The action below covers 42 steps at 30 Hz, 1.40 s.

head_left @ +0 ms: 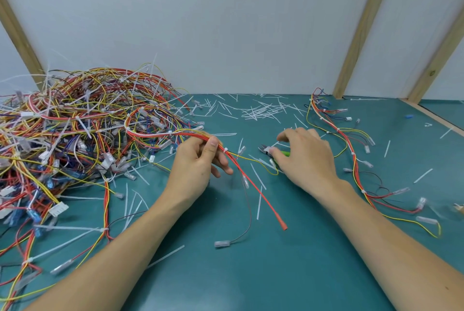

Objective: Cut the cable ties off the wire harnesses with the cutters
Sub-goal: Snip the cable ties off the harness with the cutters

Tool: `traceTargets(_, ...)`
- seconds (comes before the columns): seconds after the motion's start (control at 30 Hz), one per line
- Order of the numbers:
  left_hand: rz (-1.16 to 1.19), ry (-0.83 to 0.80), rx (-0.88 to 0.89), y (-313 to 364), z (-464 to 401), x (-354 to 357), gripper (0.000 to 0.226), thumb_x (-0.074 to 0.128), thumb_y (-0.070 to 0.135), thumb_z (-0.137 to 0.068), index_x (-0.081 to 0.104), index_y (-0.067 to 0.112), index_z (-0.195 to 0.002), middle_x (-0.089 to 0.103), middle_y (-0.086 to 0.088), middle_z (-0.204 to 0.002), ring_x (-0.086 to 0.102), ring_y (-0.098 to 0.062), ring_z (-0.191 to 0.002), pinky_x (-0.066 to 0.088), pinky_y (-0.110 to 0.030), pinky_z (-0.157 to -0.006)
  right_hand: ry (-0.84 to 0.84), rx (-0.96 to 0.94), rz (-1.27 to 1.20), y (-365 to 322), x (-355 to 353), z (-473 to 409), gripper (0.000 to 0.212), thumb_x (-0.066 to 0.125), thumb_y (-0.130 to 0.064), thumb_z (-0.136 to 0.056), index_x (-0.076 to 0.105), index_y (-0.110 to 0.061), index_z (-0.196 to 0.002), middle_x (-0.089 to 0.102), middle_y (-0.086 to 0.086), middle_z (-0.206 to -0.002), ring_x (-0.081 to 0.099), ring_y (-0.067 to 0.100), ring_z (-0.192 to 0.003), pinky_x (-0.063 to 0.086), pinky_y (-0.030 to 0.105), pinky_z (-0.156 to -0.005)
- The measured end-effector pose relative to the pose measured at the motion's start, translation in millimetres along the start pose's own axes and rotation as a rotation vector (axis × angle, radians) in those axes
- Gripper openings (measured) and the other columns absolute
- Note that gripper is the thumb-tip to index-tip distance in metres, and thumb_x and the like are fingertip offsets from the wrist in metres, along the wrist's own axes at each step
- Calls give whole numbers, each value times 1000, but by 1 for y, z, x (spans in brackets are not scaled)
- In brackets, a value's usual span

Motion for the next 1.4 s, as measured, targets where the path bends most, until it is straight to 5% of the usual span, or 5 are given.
traceTargets(0.37, 302, 261, -95, -12, -2, -30, 32, 30, 17, -111, 43, 14, -81, 54, -2, -59, 65, -21, -46, 38, -21, -35, -186, -121, -761, -44, 13, 15, 49, 44, -49, -107, 76, -25, -79, 64, 8, -49, 48, 14, -32, 37, 15, -41)
traceTargets(0.8, 39, 113, -22, -4, -1, -15, 25, 50, 20, -106, 61, 11, -85, 74, 1, -76, 65, -16, -53, 38, -23, -40, 122, -16, -281, -12, -18, 6, 44, 48, -54, -100, 71, -25, -75, 72, -11, -69, 69, 14, -72, 55, 37, -76)
traceTargets(1.07, 5, 9, 13, 0, -2, -1, 22, 50, 18, -104, 69, 14, -92, 78, 4, -93, 74, -12, -84, 53, -25, -58, -64, -174, -959, -49, -5, 14, 44, 37, -46, -101, 73, -23, -110, 76, -12, -100, 70, 7, -98, 48, 27, -84)
traceTargets(1.27, 118, 10, -64, -7, -2, -2, 20, 50, 20, -104, 60, 10, -90, 76, 1, -77, 73, -17, -61, 44, -23, -47, -10, -39, -1105, -29, -4, 8, 53, 26, -52, -101, 70, -27, -115, 76, -10, -112, 64, 4, -117, 46, 25, -87)
traceTargets(1.4, 167, -23, -120, -10, -3, 0, 26, 64, 37, -87, 65, 11, -89, 76, -3, -75, 56, -17, -35, 30, -16, -36, -357, 51, -1238, -46, 23, 11, 65, 19, -55, -108, 71, -16, -111, 80, 5, -103, 76, 20, -100, 54, 40, -94)
Point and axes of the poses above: each hand's wrist, its own z-axis away from the middle knuckle, its own x-axis out of the palm, y = z × x, the point moved 10 cm from there along -z, towards the middle knuckle
